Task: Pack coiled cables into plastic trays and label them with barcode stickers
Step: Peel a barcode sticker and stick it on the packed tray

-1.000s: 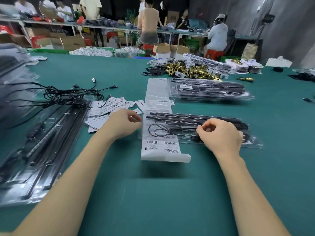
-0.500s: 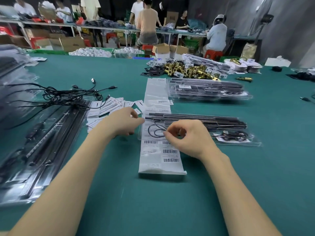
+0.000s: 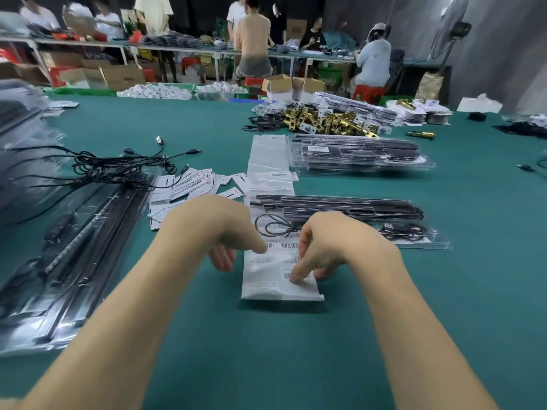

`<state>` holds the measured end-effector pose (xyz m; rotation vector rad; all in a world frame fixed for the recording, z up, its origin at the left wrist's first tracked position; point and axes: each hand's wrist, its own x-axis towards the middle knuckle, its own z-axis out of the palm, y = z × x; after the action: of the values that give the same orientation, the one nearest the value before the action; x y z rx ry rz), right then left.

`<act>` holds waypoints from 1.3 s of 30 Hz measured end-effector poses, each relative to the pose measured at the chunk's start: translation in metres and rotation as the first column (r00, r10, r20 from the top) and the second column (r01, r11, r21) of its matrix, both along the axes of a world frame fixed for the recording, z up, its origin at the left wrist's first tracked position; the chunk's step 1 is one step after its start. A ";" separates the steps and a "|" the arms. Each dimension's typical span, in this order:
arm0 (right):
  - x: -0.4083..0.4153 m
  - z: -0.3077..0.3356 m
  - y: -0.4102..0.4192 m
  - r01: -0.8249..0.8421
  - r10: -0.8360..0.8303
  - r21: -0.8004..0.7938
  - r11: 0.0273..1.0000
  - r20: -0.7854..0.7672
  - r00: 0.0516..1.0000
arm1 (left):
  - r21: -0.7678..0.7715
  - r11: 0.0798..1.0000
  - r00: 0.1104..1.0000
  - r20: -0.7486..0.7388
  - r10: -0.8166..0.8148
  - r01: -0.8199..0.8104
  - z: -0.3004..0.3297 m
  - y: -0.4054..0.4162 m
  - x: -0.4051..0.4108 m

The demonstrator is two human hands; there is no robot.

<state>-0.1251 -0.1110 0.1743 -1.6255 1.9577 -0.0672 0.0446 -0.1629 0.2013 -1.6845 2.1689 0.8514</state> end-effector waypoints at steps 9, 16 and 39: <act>0.017 0.000 0.002 -0.133 0.111 0.042 0.990 0.346 0.932 | 0.066 0.997 0.991 -0.123 0.046 -0.038 0.000 0.004 -0.002; 0.038 0.005 0.006 -0.302 0.302 0.036 0.953 0.004 0.953 | 0.036 0.999 0.995 -0.100 0.003 0.000 -0.005 -0.001 0.003; 0.027 -0.028 0.028 -0.182 0.269 -0.292 0.939 0.289 0.919 | 0.223 0.974 0.847 -0.508 0.158 -0.049 -0.035 0.009 0.037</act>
<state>-0.0981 -0.0835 0.1459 -1.8635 1.5469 -0.4893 0.0815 -0.1541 0.1663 -1.6121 2.2126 1.6718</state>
